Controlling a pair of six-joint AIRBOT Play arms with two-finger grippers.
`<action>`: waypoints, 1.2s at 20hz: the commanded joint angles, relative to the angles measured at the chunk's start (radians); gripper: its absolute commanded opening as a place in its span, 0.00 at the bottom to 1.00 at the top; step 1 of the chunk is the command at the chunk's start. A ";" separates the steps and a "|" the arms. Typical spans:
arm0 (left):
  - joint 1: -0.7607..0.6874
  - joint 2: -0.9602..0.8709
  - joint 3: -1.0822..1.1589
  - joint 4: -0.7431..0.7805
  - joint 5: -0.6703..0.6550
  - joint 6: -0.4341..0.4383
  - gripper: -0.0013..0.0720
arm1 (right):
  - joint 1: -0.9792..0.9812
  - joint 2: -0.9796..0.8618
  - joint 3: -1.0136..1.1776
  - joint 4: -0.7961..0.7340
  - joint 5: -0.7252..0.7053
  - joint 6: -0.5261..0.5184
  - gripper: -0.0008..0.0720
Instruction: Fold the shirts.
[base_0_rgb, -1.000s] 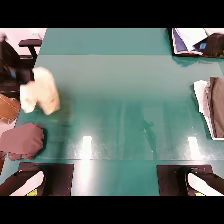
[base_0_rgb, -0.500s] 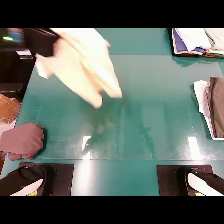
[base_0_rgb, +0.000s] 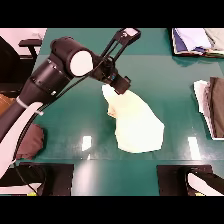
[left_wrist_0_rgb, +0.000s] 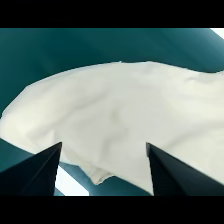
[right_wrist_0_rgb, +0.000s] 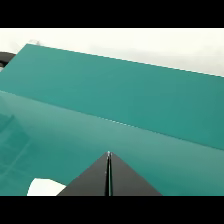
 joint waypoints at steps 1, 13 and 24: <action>0.128 -0.031 -0.004 0.000 -0.056 -0.045 0.87 | 0.000 -0.001 0.002 0.000 0.037 0.000 0.04; 0.402 -0.277 -0.265 -0.432 0.227 -0.059 0.87 | 0.000 0.000 -0.270 0.003 0.074 0.012 0.04; 0.410 -0.342 -0.262 -0.584 0.364 0.034 0.47 | -0.163 0.018 -0.772 0.004 0.159 0.013 0.04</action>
